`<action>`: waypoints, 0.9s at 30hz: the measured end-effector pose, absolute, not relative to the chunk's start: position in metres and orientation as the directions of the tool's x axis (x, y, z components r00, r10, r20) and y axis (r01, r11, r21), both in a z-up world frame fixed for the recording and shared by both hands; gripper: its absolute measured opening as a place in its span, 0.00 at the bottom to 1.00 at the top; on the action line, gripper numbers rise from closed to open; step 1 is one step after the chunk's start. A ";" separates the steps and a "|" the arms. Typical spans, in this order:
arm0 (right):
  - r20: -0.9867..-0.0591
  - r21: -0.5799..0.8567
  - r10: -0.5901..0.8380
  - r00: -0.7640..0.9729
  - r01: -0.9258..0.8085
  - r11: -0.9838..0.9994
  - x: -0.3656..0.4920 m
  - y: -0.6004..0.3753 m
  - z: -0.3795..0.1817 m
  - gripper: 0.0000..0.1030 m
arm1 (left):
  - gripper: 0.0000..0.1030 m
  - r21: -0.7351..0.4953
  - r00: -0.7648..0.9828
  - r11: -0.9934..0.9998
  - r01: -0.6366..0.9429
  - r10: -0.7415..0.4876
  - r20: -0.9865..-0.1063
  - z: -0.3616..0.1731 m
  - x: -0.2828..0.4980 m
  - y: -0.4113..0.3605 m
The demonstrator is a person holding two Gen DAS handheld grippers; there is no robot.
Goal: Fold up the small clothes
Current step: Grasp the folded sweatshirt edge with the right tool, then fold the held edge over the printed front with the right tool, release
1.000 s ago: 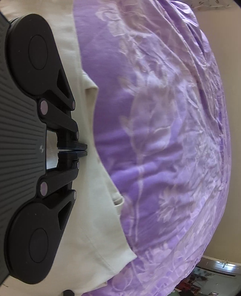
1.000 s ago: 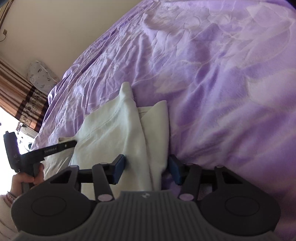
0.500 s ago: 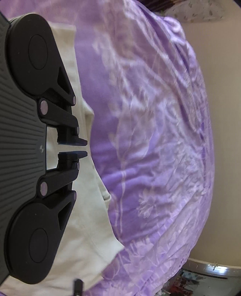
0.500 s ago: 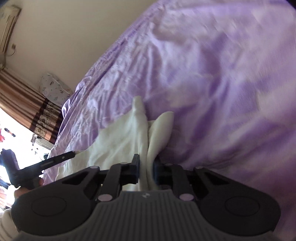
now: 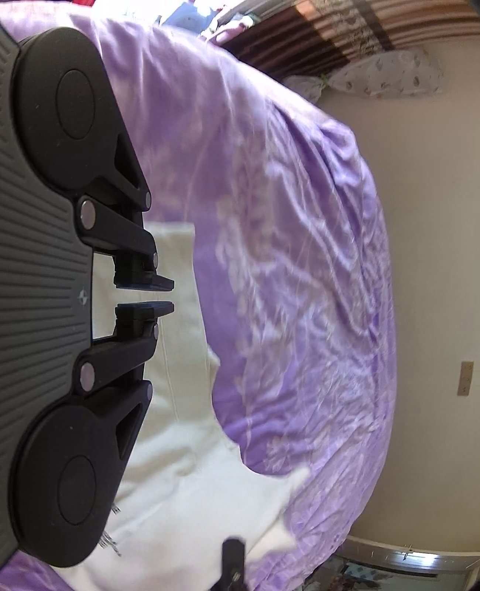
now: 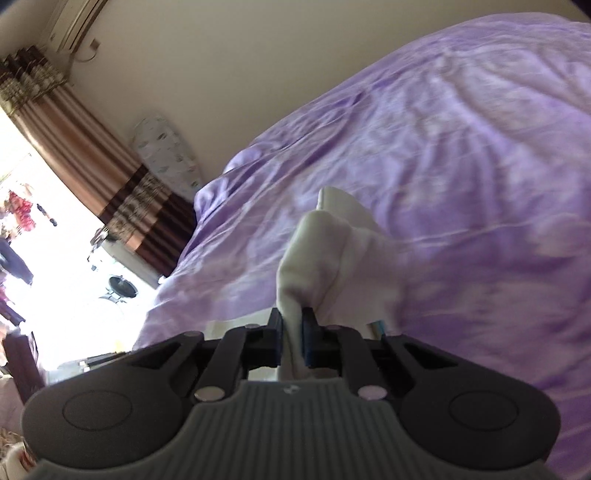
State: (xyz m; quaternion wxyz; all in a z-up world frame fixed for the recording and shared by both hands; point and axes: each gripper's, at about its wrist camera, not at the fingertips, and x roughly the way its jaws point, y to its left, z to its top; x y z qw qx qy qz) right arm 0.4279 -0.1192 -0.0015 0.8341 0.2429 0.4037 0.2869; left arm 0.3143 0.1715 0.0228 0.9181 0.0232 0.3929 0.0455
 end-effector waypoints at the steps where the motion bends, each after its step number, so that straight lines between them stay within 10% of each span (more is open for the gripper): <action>1: -0.536 0.639 0.680 0.500 -0.285 0.714 0.429 -0.102 0.001 0.05 | 0.08 0.079 0.688 0.994 -0.071 0.106 -0.718 0.024 0.309 0.180; 27: -0.705 0.539 0.643 0.299 -0.363 0.760 0.390 0.154 -0.062 0.05 | 0.08 -0.113 0.622 0.979 -0.170 0.018 -0.782 -0.032 0.271 0.303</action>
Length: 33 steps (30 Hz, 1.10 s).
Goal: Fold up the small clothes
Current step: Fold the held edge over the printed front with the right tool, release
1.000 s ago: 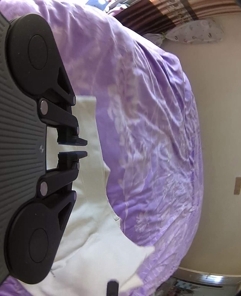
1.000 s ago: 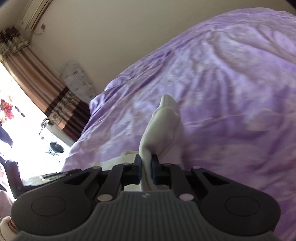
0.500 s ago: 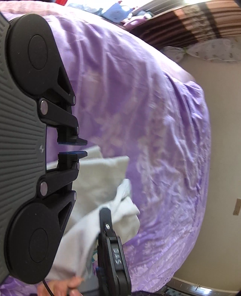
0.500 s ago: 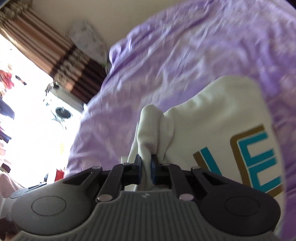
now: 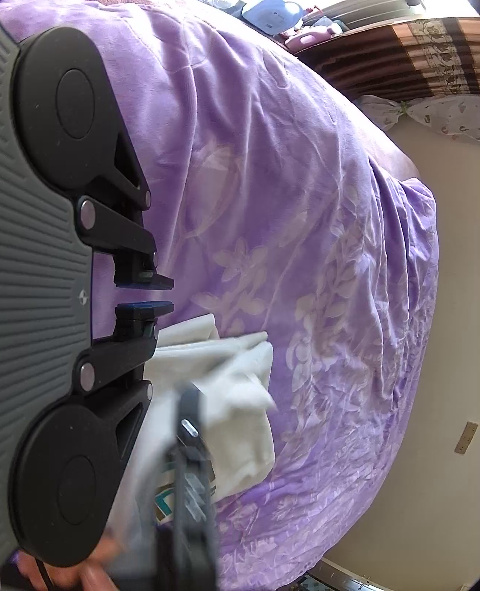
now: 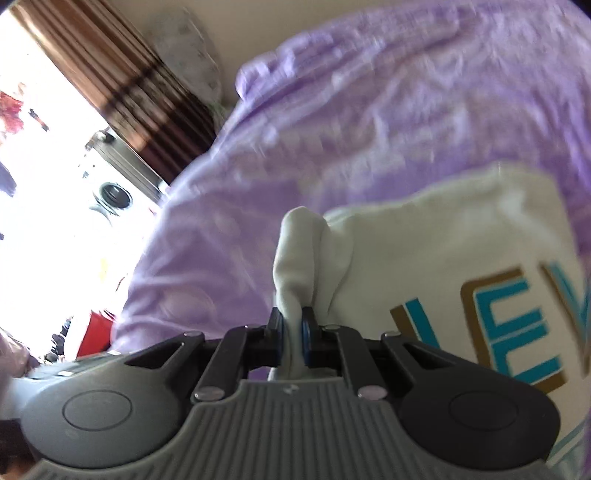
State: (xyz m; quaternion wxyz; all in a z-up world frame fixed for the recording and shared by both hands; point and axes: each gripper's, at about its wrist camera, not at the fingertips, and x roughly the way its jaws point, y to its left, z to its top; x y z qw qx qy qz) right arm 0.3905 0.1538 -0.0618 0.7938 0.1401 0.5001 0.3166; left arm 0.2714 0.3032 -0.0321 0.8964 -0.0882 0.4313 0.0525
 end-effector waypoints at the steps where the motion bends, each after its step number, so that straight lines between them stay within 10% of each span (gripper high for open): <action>1: -0.715 0.547 0.644 0.272 -0.355 0.758 0.391 0.159 -0.070 0.05 | 0.08 -0.113 0.622 0.979 -0.172 0.019 -0.783 -0.032 0.271 0.303; 9: -0.741 0.502 0.627 0.242 -0.421 0.756 0.376 0.171 -0.064 0.21 | 0.09 -0.158 0.617 0.971 -0.180 -0.014 -0.787 -0.019 0.260 0.300; 20: -0.655 0.486 0.679 0.331 -0.503 0.714 0.308 0.078 0.003 0.36 | 0.60 -0.439 0.632 0.872 -0.219 -0.215 -0.744 -0.005 0.206 0.295; 33: -0.717 0.333 0.548 0.431 -0.478 0.813 0.234 -0.043 -0.054 0.51 | 0.56 -0.515 0.570 0.787 -0.339 -0.264 -0.778 -0.057 0.171 0.266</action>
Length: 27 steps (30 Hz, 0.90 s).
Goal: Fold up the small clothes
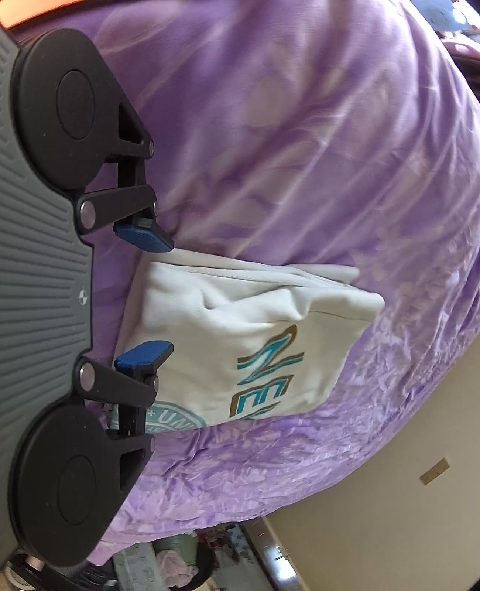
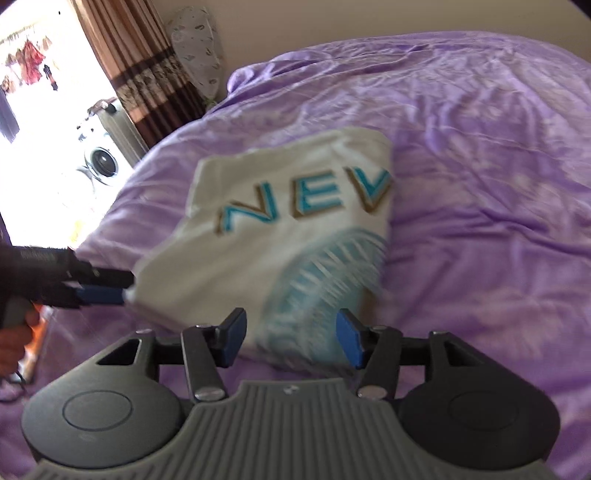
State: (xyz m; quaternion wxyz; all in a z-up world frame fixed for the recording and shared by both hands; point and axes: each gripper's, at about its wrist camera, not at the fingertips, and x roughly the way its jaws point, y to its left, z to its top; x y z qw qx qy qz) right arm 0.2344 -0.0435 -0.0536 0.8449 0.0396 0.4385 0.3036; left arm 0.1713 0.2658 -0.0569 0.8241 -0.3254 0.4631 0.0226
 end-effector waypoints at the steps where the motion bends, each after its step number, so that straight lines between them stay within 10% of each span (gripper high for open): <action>1: -0.724 0.310 0.534 0.437 -0.486 0.817 0.231 -0.046 -0.059 0.53 | 0.42 -0.513 0.577 0.786 -0.345 -0.253 -0.777 -0.058 0.171 0.264; 7: -0.761 0.192 0.464 0.454 -0.525 0.829 0.221 -0.043 -0.090 0.49 | 0.16 -0.497 0.659 0.812 -0.304 -0.198 -0.726 -0.052 0.164 0.253; 14: -0.741 0.211 0.466 0.483 -0.491 0.845 0.230 -0.037 -0.100 0.32 | 0.13 -0.452 0.718 0.849 -0.275 -0.132 -0.683 -0.040 0.155 0.245; 18: -0.739 0.225 0.443 0.507 -0.434 0.872 0.236 -0.043 -0.104 0.00 | 0.13 -0.376 0.642 0.861 -0.344 -0.076 -0.763 -0.065 0.162 0.249; 27: -0.786 -0.014 0.343 0.514 -0.570 0.821 0.210 -0.030 -0.123 0.00 | 0.13 -0.310 0.606 0.879 -0.362 -0.031 -0.795 -0.076 0.159 0.247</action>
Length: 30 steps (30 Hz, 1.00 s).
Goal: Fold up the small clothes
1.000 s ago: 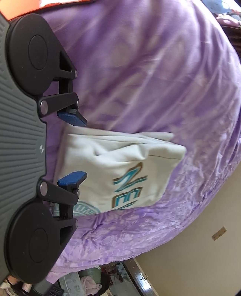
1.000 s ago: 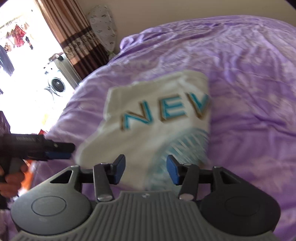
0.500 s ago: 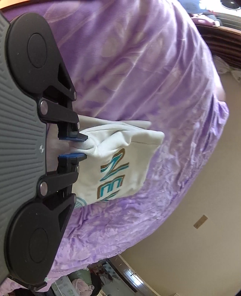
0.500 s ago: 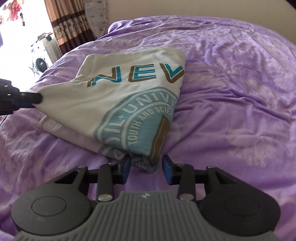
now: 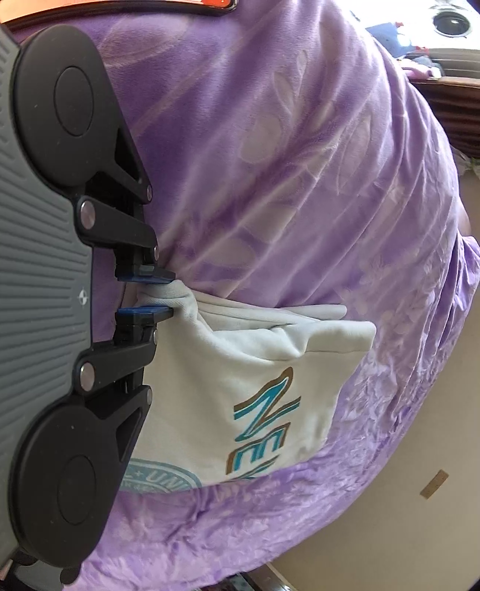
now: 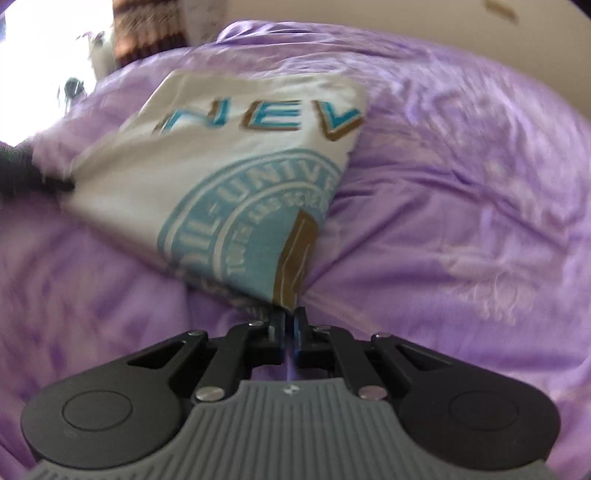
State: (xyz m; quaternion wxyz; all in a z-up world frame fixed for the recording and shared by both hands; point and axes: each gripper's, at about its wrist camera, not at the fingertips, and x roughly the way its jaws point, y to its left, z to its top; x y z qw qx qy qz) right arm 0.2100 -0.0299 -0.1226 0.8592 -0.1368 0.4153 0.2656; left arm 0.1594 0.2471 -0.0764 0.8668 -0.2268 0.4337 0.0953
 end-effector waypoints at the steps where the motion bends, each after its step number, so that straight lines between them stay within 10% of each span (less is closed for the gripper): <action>1: -0.785 -0.058 0.326 0.527 -0.586 0.808 0.205 -0.027 -0.124 0.00 | 0.13 -0.304 0.603 0.882 -0.361 -0.029 -0.798 -0.075 0.158 0.245; 22: -0.769 0.020 0.361 0.528 -0.544 0.839 0.205 -0.055 -0.108 0.02 | 0.00 -0.282 0.539 0.868 -0.408 -0.020 -0.842 -0.052 0.137 0.240; 30: -0.694 0.140 0.446 0.565 -0.501 0.854 0.231 -0.063 -0.073 0.23 | 0.18 -0.273 0.682 0.930 -0.247 -0.033 -0.730 -0.013 0.170 0.222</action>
